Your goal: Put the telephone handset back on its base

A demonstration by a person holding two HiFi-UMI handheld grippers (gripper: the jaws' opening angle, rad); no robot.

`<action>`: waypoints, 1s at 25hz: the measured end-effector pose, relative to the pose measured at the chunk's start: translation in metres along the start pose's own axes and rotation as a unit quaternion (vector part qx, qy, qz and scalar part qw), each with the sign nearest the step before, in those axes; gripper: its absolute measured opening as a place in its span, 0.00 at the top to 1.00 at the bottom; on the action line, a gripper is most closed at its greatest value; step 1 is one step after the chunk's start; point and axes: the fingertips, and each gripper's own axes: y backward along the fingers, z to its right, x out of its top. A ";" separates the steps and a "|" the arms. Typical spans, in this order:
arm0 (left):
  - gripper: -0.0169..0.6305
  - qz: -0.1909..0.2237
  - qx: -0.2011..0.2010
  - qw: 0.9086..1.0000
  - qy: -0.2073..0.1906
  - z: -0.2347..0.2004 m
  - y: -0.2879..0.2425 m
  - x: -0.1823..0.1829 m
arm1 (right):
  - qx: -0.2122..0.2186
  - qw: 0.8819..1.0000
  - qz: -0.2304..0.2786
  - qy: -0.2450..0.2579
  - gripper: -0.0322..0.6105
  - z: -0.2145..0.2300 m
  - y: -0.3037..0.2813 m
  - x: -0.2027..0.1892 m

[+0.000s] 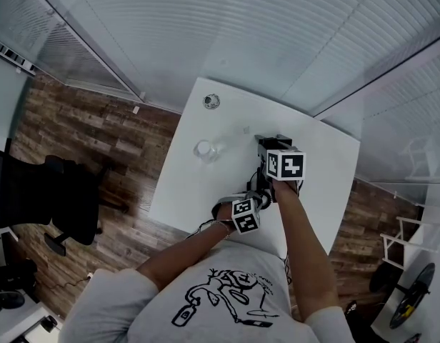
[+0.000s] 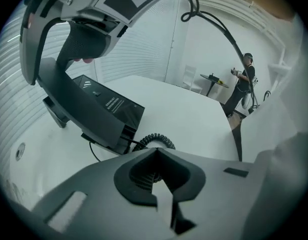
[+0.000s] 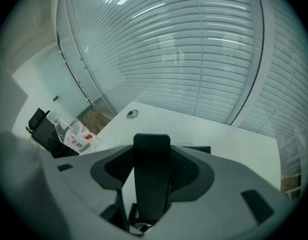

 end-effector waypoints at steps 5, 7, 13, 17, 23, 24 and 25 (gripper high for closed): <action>0.97 -0.012 -0.032 0.999 0.001 0.012 0.003 0.001 | -0.005 1.000 0.006 -0.002 0.62 0.003 0.000 -0.012; 0.97 -0.019 -0.046 0.999 0.000 0.018 0.004 -0.001 | -0.008 1.000 0.017 -0.006 0.62 0.004 0.002 -0.013; 0.97 0.012 -0.016 1.000 0.007 0.008 0.014 0.011 | -0.006 0.998 0.053 -0.020 0.62 0.009 0.001 -0.012; 0.96 0.104 0.122 0.986 -0.038 -0.027 0.046 0.049 | -0.004 0.998 0.057 -0.020 0.62 0.007 0.003 -0.009; 0.96 0.058 0.153 0.980 -0.110 -0.046 0.024 0.041 | -0.004 0.999 0.047 -0.008 0.62 0.003 -0.005 -0.014; 0.96 0.051 0.150 0.981 -0.109 -0.046 0.021 0.037 | -0.004 0.999 0.044 -0.006 0.62 0.003 -0.007 -0.016; 0.96 0.045 0.146 0.982 -0.107 -0.046 0.018 0.034 | -0.004 0.999 0.043 -0.003 0.62 0.002 -0.008 -0.017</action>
